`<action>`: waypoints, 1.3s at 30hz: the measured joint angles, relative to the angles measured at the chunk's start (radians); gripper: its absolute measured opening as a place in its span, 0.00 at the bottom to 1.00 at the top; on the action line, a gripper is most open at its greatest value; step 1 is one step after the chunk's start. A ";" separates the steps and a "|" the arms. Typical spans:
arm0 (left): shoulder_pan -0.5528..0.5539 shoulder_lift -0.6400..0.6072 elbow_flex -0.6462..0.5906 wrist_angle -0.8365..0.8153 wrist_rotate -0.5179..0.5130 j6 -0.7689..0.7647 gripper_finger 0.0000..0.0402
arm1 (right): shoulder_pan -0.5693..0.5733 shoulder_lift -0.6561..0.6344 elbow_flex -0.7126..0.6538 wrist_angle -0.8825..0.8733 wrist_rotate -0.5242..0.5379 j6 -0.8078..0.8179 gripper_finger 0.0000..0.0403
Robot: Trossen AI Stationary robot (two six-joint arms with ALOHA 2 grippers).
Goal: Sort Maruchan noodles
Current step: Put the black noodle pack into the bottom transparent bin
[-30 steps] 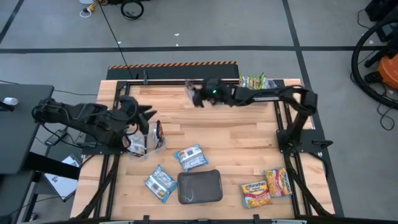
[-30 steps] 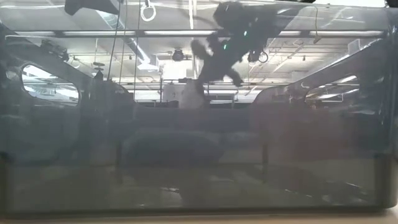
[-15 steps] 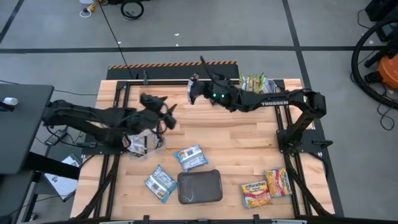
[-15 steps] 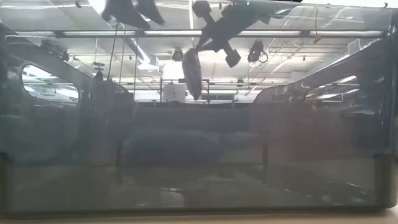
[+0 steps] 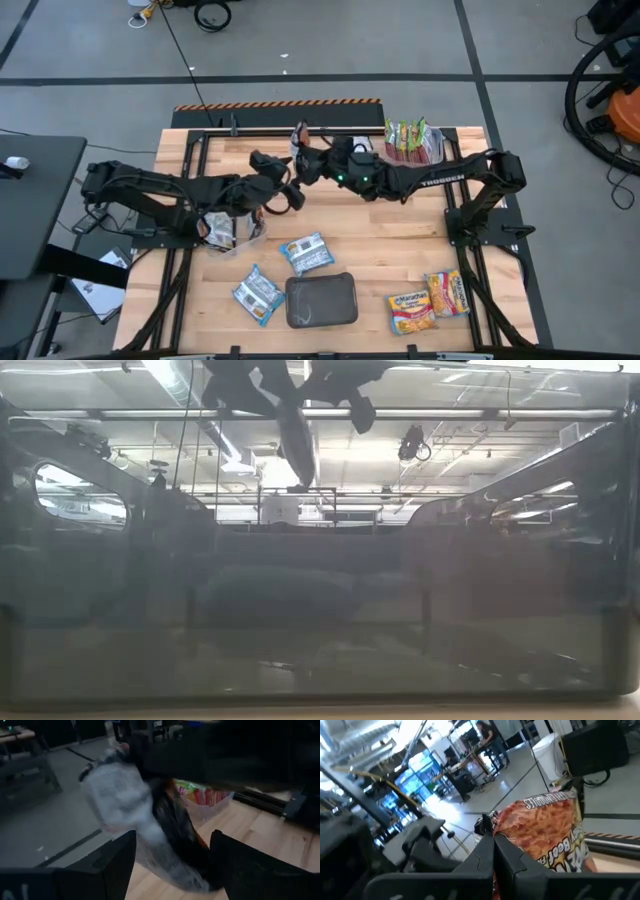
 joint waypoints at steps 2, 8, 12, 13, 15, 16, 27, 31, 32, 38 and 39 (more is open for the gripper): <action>0.000 0.000 0.000 0.007 -0.002 -0.045 0.64 | 0.004 0.000 0.000 -0.006 0.000 -0.020 0.01; -0.007 -0.007 0.000 0.003 0.021 -0.154 0.64 | 0.005 0.000 0.000 0.027 -0.024 -0.051 0.01; 0.005 -0.007 0.000 0.002 0.027 -0.182 0.64 | 0.004 0.000 0.000 0.028 -0.031 -0.014 0.01; 0.007 -0.007 0.000 0.002 0.025 -0.176 0.64 | 0.004 0.000 0.000 0.028 -0.036 -0.014 0.01; 0.008 -0.007 0.000 0.001 0.030 -0.142 0.64 | -0.001 0.000 0.000 0.027 -0.065 -0.027 0.01; 0.008 -0.007 0.000 -0.001 0.034 -0.129 0.64 | -0.003 0.000 0.000 0.025 -0.083 -0.032 0.01; 0.007 -0.037 0.000 -0.129 0.156 -0.164 0.37 | -0.003 0.000 -0.001 -0.017 -0.189 -0.145 0.01; 0.007 -0.037 0.002 -0.165 0.171 -0.160 0.26 | -0.006 0.000 -0.001 -0.027 -0.241 -0.203 0.01; 0.007 -0.038 0.002 -0.167 0.171 -0.150 0.24 | -0.007 0.000 -0.001 -0.026 -0.253 -0.211 0.02; 0.007 -0.086 0.000 -0.228 0.190 -0.095 0.18 | -0.007 -0.008 -0.001 -0.018 -0.260 -0.223 0.13; 0.007 -0.098 0.007 -0.243 0.194 -0.095 0.18 | -0.008 -0.016 -0.001 -0.018 -0.261 -0.232 0.17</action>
